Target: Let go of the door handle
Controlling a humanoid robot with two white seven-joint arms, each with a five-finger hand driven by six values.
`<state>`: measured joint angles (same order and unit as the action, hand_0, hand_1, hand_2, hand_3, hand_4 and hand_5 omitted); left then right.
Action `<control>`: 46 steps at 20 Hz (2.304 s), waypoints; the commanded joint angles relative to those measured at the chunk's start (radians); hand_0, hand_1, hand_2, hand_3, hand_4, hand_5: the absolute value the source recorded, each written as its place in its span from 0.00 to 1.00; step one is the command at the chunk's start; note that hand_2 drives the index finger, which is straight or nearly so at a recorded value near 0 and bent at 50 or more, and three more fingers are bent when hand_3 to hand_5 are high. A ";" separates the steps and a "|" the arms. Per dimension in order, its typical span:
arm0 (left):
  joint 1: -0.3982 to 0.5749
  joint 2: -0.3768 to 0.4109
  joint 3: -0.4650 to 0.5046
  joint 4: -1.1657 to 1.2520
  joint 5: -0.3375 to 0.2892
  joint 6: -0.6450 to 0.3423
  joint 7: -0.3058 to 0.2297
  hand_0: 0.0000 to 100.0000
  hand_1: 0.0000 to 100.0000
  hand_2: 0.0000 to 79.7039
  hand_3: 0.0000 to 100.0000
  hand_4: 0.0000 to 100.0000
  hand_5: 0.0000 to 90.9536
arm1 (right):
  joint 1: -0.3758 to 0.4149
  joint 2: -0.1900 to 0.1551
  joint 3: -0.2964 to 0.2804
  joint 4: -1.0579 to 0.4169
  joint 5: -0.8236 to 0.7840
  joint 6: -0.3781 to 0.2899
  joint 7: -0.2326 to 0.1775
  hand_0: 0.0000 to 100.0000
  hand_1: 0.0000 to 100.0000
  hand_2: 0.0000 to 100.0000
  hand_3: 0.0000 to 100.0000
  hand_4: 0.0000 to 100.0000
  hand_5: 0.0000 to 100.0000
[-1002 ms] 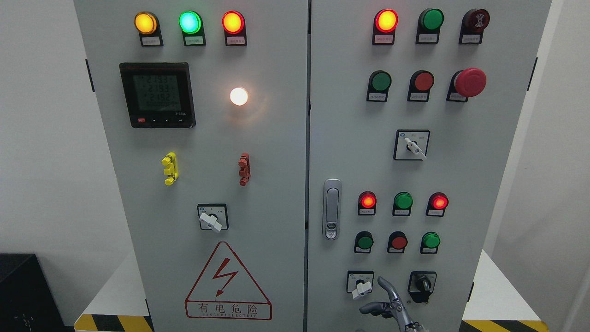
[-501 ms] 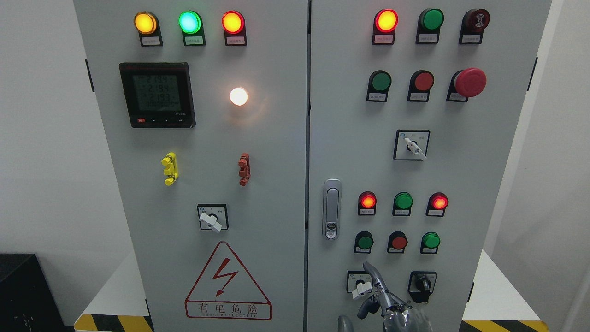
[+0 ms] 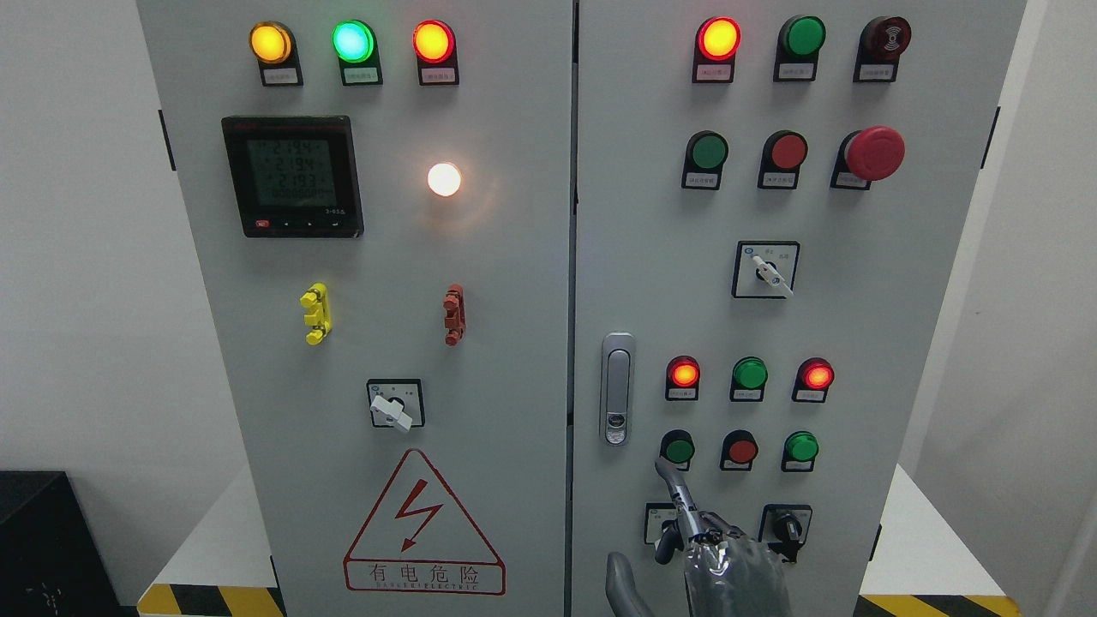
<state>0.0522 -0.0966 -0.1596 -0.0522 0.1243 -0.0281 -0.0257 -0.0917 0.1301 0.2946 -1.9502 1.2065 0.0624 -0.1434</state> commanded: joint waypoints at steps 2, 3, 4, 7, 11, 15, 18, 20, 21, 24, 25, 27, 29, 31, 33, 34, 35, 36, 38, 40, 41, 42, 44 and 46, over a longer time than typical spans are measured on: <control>0.000 0.000 0.000 0.000 0.000 0.000 0.000 0.00 0.00 0.06 0.11 0.00 0.00 | -0.063 0.003 0.060 0.068 0.080 0.008 0.005 0.46 0.21 0.00 0.74 0.70 0.70; 0.000 0.000 0.000 0.000 0.000 0.000 0.000 0.00 0.00 0.06 0.11 0.00 0.00 | -0.065 0.003 0.060 0.073 0.096 0.011 0.005 0.46 0.21 0.00 0.74 0.70 0.70; 0.000 0.000 0.000 0.000 0.000 0.000 0.000 0.00 0.00 0.06 0.11 0.00 0.00 | -0.065 0.003 0.061 0.077 0.105 0.028 0.005 0.46 0.21 0.00 0.74 0.71 0.70; 0.000 0.000 0.000 0.000 0.000 0.000 0.000 0.00 0.00 0.06 0.11 0.00 0.00 | -0.066 0.003 0.063 0.094 0.111 0.056 0.007 0.45 0.22 0.00 0.74 0.71 0.70; 0.000 0.000 0.000 0.000 0.000 0.000 0.000 0.00 0.00 0.06 0.11 0.00 0.00 | -0.077 0.003 0.057 0.111 0.142 0.059 0.008 0.44 0.22 0.00 0.74 0.71 0.70; 0.000 0.000 0.000 0.000 0.000 -0.001 0.000 0.00 0.00 0.06 0.11 0.00 0.00 | -0.118 0.003 0.060 0.142 0.142 0.095 0.011 0.43 0.22 0.00 0.74 0.72 0.70; 0.000 0.000 0.000 0.000 0.000 0.000 0.000 0.00 0.00 0.06 0.11 0.00 0.00 | -0.128 0.003 0.060 0.157 0.142 0.117 0.013 0.43 0.22 0.00 0.74 0.72 0.70; 0.000 0.000 0.000 0.000 0.000 0.000 0.000 0.00 0.00 0.06 0.11 0.00 0.00 | -0.129 0.003 0.060 0.159 0.143 0.119 0.011 0.43 0.22 0.00 0.75 0.72 0.70; 0.000 0.000 0.000 0.000 0.000 0.000 0.000 0.00 0.00 0.06 0.11 0.00 0.00 | -0.132 0.003 0.058 0.159 0.145 0.125 0.013 0.42 0.22 0.00 0.75 0.72 0.70; 0.000 0.000 0.000 0.000 0.000 -0.001 0.000 0.00 0.00 0.06 0.11 0.00 0.00 | -0.148 0.003 0.060 0.172 0.150 0.135 0.016 0.42 0.22 0.00 0.75 0.72 0.70; 0.000 0.000 0.000 0.000 0.000 -0.001 0.000 0.00 0.00 0.06 0.11 0.00 0.00 | -0.151 0.003 0.061 0.174 0.150 0.135 0.016 0.42 0.22 0.00 0.75 0.72 0.70; 0.000 0.000 0.000 0.000 0.000 0.000 0.000 0.00 0.00 0.06 0.11 0.00 0.00 | -0.152 0.003 0.061 0.177 0.150 0.135 0.016 0.42 0.22 0.00 0.75 0.72 0.70; 0.000 0.000 0.000 0.000 0.000 -0.001 0.000 0.00 0.00 0.06 0.11 0.00 0.00 | -0.154 0.003 0.060 0.186 0.151 0.135 0.016 0.42 0.22 0.00 0.76 0.72 0.70; 0.000 0.000 0.000 0.000 0.000 0.000 0.000 0.00 0.00 0.06 0.11 0.00 0.00 | -0.160 0.003 0.058 0.192 0.151 0.137 0.016 0.42 0.22 0.00 0.77 0.72 0.70; 0.000 0.000 0.000 0.000 0.000 -0.001 0.000 0.00 0.00 0.06 0.11 0.00 0.00 | -0.167 0.003 0.057 0.200 0.151 0.139 0.016 0.42 0.22 0.00 0.77 0.72 0.70; 0.000 0.000 0.000 0.000 0.000 -0.001 0.000 0.00 0.00 0.06 0.11 0.00 0.00 | -0.169 0.003 0.054 0.203 0.151 0.139 0.016 0.42 0.22 0.00 0.77 0.72 0.70; 0.000 0.000 0.000 0.000 0.000 0.000 0.000 0.00 0.00 0.06 0.11 0.00 0.00 | -0.175 0.003 0.052 0.203 0.151 0.143 0.016 0.42 0.22 0.00 0.77 0.72 0.70; 0.000 0.000 0.000 0.000 0.000 0.000 0.000 0.00 0.00 0.06 0.11 0.00 0.00 | -0.175 0.003 0.052 0.203 0.151 0.148 0.016 0.41 0.22 0.00 0.77 0.72 0.70; 0.000 0.000 0.000 0.000 0.000 -0.001 0.000 0.00 0.00 0.06 0.11 0.00 0.00 | -0.175 0.003 0.054 0.203 0.151 0.151 0.016 0.41 0.22 0.00 0.77 0.72 0.70; 0.000 0.000 0.000 0.000 0.000 -0.001 0.000 0.00 0.00 0.06 0.10 0.00 0.00 | -0.178 0.003 0.054 0.208 0.151 0.151 0.016 0.41 0.23 0.00 0.77 0.72 0.70; 0.000 0.000 0.000 0.000 0.000 0.000 0.000 0.00 0.00 0.06 0.10 0.00 0.00 | -0.178 0.003 0.055 0.211 0.151 0.151 0.016 0.41 0.23 0.00 0.78 0.72 0.70; 0.000 0.000 0.000 0.000 0.000 0.000 0.000 0.00 0.00 0.06 0.10 0.00 0.00 | -0.180 0.003 0.055 0.212 0.150 0.151 0.016 0.41 0.23 0.00 0.78 0.72 0.70; 0.000 0.000 0.000 0.000 0.000 -0.001 0.000 0.00 0.00 0.06 0.10 0.00 0.00 | -0.181 0.003 0.054 0.212 0.151 0.151 0.016 0.41 0.23 0.00 0.78 0.72 0.70; 0.000 0.000 0.000 0.000 0.000 0.000 0.000 0.00 0.00 0.06 0.10 0.00 0.00 | -0.183 0.003 0.052 0.214 0.151 0.151 0.016 0.41 0.23 0.00 0.78 0.72 0.70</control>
<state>0.0522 -0.0966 -0.1596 -0.0522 0.1243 -0.0286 -0.0257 -0.2682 0.1334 0.3494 -1.7565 1.3570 0.2127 -0.1274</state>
